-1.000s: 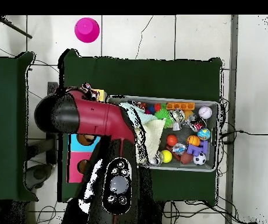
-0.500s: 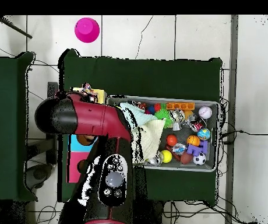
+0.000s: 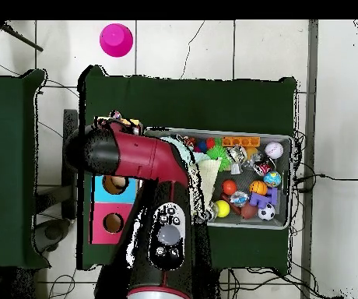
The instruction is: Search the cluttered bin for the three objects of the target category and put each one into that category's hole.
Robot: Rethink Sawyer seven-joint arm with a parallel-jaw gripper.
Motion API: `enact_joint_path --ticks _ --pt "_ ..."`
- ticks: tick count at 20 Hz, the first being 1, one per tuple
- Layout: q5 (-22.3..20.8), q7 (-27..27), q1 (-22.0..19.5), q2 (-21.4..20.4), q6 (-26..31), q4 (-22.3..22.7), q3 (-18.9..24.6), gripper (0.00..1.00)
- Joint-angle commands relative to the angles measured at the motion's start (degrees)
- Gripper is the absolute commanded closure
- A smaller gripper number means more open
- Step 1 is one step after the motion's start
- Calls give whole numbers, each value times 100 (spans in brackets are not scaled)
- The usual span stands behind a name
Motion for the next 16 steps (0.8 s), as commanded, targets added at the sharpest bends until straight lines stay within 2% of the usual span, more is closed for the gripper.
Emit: enact_joint_path --ticks 1,11,16 --pt "-133 913 -101 193 38 277 170 100" --pt "-38 1185 54 328 -20 319 80 100" --pt "-89 1141 81 396 -33 309 45 100"
